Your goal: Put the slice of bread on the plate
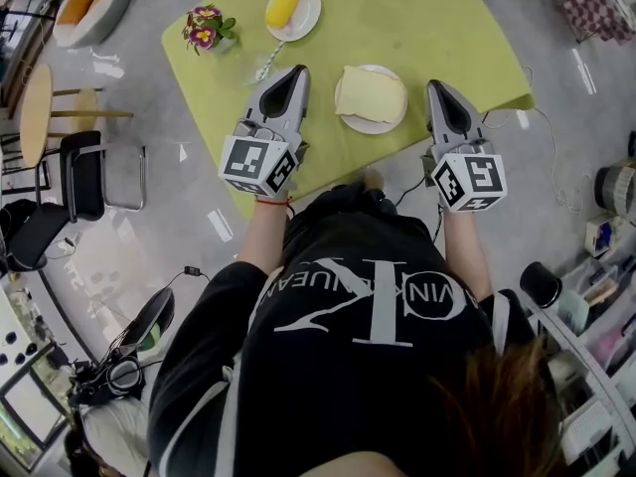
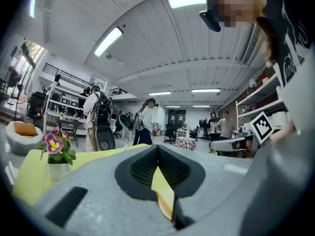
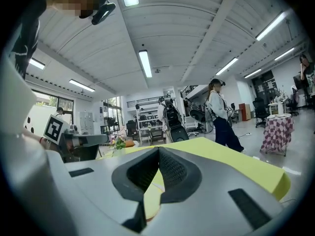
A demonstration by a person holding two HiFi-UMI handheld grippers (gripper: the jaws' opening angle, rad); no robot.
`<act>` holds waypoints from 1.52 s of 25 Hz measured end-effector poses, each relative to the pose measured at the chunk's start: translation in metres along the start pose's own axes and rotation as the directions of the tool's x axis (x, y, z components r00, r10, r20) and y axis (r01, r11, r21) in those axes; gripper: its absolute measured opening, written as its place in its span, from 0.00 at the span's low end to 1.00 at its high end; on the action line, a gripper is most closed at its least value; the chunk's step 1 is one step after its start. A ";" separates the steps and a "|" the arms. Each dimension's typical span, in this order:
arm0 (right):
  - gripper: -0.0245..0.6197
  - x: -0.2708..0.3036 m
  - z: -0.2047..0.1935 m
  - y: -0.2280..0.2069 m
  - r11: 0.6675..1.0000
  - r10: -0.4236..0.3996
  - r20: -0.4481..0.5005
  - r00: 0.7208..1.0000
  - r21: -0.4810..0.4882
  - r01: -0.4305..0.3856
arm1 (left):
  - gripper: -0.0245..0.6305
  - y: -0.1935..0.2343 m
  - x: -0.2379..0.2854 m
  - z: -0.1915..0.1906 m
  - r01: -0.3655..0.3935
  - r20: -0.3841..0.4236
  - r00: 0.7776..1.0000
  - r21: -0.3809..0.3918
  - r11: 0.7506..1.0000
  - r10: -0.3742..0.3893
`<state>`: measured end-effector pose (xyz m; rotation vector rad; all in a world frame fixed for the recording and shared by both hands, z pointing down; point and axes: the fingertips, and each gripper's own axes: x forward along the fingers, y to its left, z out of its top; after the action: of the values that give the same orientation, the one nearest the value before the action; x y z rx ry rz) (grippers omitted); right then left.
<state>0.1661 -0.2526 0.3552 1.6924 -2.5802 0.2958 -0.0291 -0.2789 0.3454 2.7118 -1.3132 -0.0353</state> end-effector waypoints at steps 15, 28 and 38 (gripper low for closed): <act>0.04 -0.003 0.026 0.005 0.999 0.016 0.064 0.998 -0.036 -0.014 | 0.05 0.002 -0.005 0.031 -0.013 0.063 0.998 0.052 0.999 0.010; 0.04 0.000 0.032 0.009 0.999 0.027 0.093 0.995 -0.046 -0.023 | 0.05 0.007 -0.006 0.043 -0.024 0.096 0.995 0.085 0.996 0.016; 0.04 -0.001 0.034 0.003 0.999 0.014 0.102 0.995 -0.040 -0.010 | 0.05 0.008 0.000 0.049 -0.023 0.108 0.994 0.097 0.995 0.012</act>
<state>0.1659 -0.2564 0.3213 1.7231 -2.6501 0.1620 -0.0393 -0.2889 0.2975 2.8155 -1.4033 -0.1196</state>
